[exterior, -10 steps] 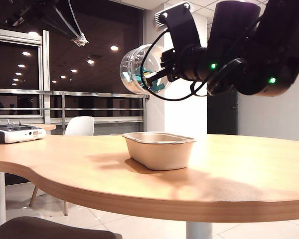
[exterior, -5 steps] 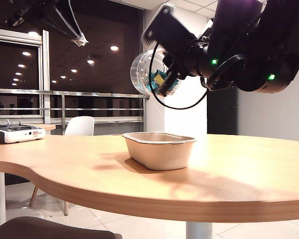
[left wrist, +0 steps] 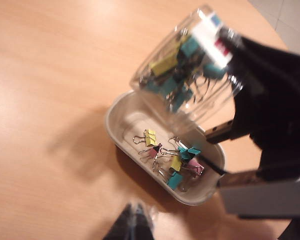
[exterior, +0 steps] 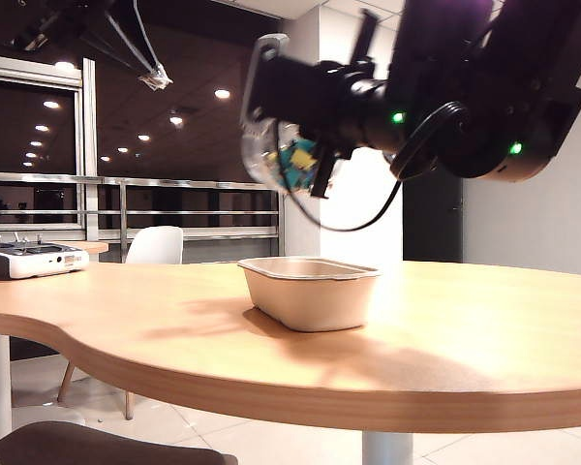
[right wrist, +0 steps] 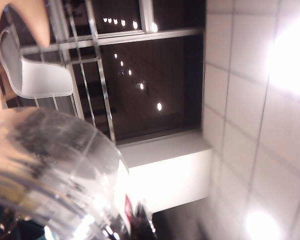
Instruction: Pick up the box filled with clips, pour some clips from it into the rectangular paper box, and then put the clip box back on the table.
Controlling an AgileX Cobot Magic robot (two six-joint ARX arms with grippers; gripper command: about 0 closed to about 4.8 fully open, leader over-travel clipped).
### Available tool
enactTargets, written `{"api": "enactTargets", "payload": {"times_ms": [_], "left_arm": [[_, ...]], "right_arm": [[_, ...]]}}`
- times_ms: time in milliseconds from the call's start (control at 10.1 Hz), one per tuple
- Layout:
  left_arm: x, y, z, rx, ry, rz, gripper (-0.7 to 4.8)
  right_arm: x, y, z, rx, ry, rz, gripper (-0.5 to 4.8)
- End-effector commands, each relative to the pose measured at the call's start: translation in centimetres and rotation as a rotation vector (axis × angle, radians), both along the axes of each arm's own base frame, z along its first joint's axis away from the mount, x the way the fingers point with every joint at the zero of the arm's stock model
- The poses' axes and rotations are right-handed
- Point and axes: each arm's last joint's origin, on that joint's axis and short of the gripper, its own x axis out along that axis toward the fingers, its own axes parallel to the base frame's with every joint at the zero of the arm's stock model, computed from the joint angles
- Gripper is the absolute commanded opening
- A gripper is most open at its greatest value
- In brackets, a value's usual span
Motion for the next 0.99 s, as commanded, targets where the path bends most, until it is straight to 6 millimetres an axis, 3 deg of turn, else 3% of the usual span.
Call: {"api": "enactTargets", "payload": {"times_ms": [99, 397, 795, 993], "left_arm": [[-0.05, -0.03, 0.28, -0.008, -0.015, -0.005, -0.06], [-0.05, -0.03, 0.28, -0.009, -0.015, -0.005, -0.06], [-0.06, -0.03, 0.26, -0.014, -0.008, -0.001, -0.06], [-0.06, -0.03, 0.27, -0.020, -0.003, 0.004, -0.06]], "right_arm": [[-0.48, -0.12, 0.18, -0.073, -0.068, -0.097, -0.02], [-0.60, 0.00, 0.16, -0.081, -0.072, -0.096, -0.02], [-0.57, -0.08, 0.00, 0.074, 0.034, -0.048, -0.01], [-0.42, -0.18, -0.03, 0.184, 0.170, -0.027, -0.01]]}}
